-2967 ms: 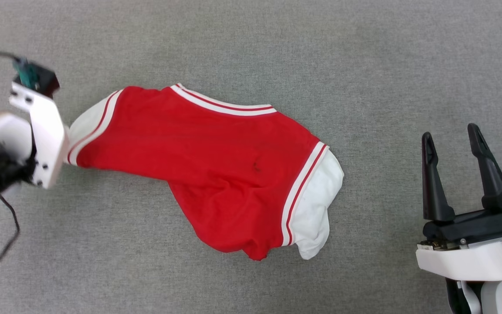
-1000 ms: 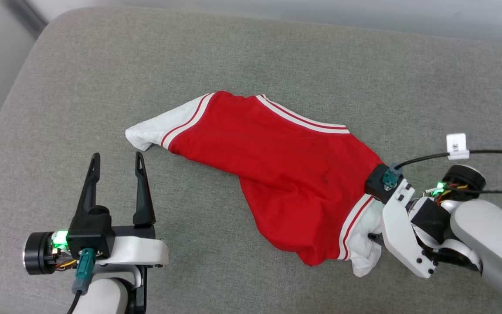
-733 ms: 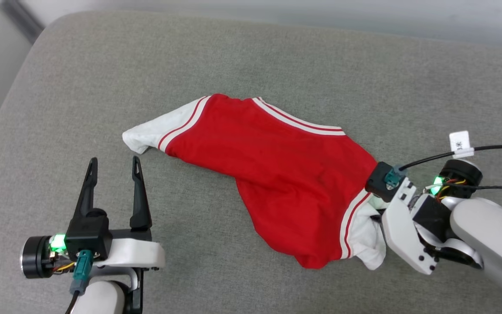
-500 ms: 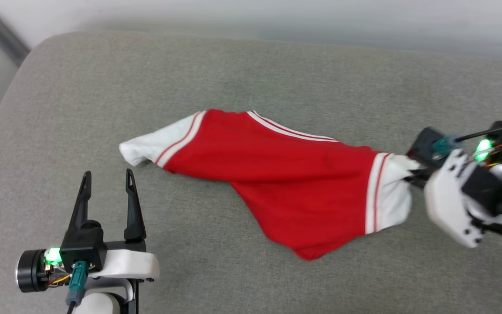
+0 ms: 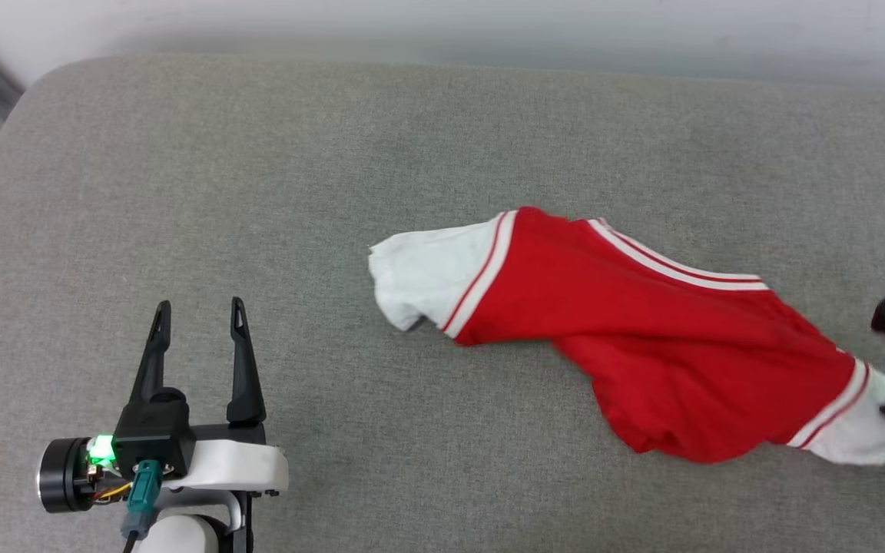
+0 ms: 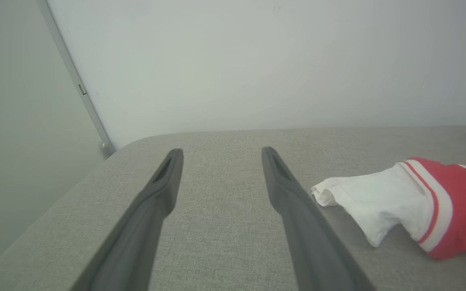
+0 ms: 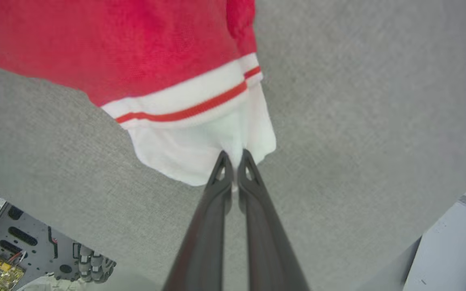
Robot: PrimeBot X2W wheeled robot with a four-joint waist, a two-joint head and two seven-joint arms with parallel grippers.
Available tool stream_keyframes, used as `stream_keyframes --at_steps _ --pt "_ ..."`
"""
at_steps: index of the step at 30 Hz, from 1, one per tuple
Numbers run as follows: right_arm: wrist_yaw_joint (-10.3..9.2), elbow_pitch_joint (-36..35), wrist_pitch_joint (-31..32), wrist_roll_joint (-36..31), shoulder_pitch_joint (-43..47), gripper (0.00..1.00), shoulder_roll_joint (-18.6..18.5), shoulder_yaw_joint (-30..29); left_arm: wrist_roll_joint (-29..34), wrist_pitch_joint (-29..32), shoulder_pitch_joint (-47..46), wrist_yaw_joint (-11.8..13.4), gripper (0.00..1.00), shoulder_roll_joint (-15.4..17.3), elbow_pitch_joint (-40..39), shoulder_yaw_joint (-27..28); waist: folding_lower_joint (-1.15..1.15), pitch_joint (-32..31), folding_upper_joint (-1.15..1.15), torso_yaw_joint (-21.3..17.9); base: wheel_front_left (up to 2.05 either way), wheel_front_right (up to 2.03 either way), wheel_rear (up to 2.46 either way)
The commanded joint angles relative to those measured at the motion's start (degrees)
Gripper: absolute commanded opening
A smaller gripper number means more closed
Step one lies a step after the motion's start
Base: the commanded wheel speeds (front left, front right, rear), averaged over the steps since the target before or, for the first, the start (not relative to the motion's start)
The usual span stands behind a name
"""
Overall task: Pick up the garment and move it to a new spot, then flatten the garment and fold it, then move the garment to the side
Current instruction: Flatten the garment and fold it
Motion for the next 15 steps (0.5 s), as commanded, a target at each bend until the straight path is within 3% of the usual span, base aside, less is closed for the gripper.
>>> stream_keyframes --at_steps 1,8,9,10,15 --pt "-0.09 2.1 -0.4 1.0 2.7 0.00 1.4 0.3 0.6 -0.1 -0.3 -0.4 1.00 -0.2 0.2 0.4 0.00 0.3 0.00 0.0 0.00 0.00 0.00" --pt "-0.04 8.4 -6.0 2.9 8.7 0.00 7.2 -0.9 1.5 -0.1 -0.4 -1.3 1.00 -0.4 1.3 1.5 0.00 -0.4 0.00 -0.7 0.00 0.00 0.00" --pt "-0.05 8.9 -7.5 2.0 8.2 0.26 7.4 -1.7 1.5 -0.1 -0.5 -1.5 1.00 -0.2 1.5 1.7 0.00 -0.8 0.00 -0.9 0.00 0.00 0.00" --pt "-0.06 9.2 -9.1 1.3 7.6 1.00 7.4 -2.6 1.7 -0.1 -0.6 -1.6 1.00 0.2 1.6 1.9 0.00 -1.2 0.00 -1.1 0.00 0.00 0.00" --pt "-0.07 8.1 -15.9 -1.4 6.9 1.00 6.3 -7.4 2.5 -0.1 -1.8 -2.5 1.00 1.7 2.7 2.7 0.00 -3.7 0.00 -2.7 0.00 0.00 0.00"
